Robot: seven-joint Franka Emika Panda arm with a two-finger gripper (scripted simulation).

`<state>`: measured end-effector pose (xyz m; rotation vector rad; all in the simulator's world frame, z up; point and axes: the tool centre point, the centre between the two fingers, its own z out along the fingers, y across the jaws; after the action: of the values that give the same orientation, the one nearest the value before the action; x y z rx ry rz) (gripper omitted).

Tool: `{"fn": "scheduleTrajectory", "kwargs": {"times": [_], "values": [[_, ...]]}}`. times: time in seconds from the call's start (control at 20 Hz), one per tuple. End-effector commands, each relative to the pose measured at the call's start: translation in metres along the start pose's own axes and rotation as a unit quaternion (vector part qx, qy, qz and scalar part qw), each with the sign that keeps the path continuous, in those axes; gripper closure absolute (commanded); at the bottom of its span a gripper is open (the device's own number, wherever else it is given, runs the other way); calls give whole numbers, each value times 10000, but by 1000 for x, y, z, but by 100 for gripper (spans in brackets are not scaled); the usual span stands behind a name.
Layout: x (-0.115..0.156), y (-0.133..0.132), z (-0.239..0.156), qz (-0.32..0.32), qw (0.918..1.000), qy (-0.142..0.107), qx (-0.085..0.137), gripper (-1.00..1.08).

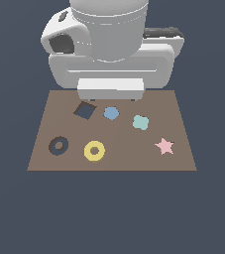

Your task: Insert a designated object into the corresponding slot on a board.

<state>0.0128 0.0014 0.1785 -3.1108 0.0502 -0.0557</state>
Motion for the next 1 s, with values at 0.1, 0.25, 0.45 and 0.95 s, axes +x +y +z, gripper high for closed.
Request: {"fn": "scheduleTrajectory", "kwargs": {"times": [0.1, 0.25, 0.45, 0.95], "values": [[0, 0, 1, -8, 10000, -1, -1, -92], [3, 3, 5, -52, 10000, -8, -5, -92], [9, 8, 17, -168, 9999, -25, -15, -92], [39, 31, 69, -701, 9975, -104, -62, -92]]}}
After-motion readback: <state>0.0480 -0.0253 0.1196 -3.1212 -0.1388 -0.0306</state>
